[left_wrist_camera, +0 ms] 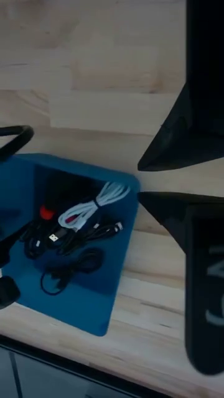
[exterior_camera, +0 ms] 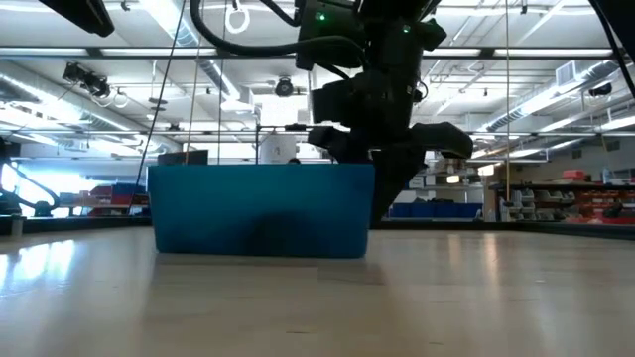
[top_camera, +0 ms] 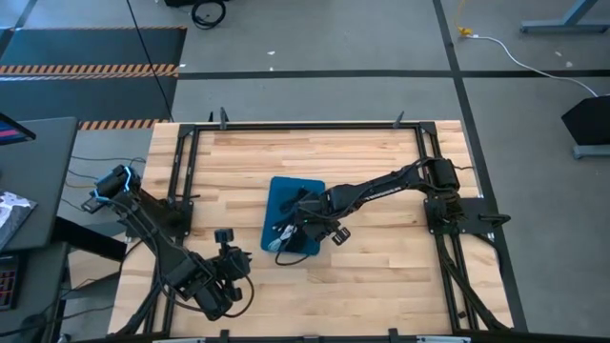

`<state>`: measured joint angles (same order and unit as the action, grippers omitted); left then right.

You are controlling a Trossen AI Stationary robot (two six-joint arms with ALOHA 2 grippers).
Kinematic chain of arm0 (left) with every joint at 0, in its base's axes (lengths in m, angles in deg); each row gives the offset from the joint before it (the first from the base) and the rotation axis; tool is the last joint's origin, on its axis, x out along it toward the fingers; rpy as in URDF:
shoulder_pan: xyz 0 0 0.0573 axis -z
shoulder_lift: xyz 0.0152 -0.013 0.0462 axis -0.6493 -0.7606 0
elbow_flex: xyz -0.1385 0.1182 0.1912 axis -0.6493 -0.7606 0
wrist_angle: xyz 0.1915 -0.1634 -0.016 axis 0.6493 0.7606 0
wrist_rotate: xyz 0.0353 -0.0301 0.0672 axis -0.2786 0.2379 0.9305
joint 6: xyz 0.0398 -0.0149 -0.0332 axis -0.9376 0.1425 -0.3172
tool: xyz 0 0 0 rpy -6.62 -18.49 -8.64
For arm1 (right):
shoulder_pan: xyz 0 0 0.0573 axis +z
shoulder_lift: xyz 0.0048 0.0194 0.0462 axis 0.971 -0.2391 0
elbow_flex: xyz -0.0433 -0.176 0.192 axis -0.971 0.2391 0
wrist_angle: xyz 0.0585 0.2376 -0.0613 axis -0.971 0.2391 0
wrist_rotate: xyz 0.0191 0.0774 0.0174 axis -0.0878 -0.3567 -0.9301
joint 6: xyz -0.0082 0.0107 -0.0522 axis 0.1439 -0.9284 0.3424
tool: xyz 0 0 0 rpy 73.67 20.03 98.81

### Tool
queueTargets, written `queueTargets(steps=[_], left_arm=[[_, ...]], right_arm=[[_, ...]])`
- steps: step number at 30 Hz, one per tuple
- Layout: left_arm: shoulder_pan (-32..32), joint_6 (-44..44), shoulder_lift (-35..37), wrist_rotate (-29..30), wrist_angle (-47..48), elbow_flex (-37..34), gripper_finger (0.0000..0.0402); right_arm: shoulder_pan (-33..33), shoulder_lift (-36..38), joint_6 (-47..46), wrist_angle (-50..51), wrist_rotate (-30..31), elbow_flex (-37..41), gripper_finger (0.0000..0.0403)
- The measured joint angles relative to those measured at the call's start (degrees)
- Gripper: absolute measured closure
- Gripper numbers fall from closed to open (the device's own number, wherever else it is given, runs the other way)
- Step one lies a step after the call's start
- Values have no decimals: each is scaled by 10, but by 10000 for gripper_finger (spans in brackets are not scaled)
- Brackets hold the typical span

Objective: Pick and place USB-C Cables
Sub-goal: Move the blue bin to the center of the table

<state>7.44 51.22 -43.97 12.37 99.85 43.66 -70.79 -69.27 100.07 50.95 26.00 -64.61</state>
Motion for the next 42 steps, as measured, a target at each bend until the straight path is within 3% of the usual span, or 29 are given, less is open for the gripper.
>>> queueTargets(steps=[21,27,42], left_arm=[[0,0,0,0,-23,0,331],[0,0,0,0,-36,0,331],[0,0,0,0,-54,0,331]], right_arm=[[29,0,-216,-27,-35,0,394],[30,0,-268,-81,-60,0,395],[15,0,-419,-122,-57,0,396]])
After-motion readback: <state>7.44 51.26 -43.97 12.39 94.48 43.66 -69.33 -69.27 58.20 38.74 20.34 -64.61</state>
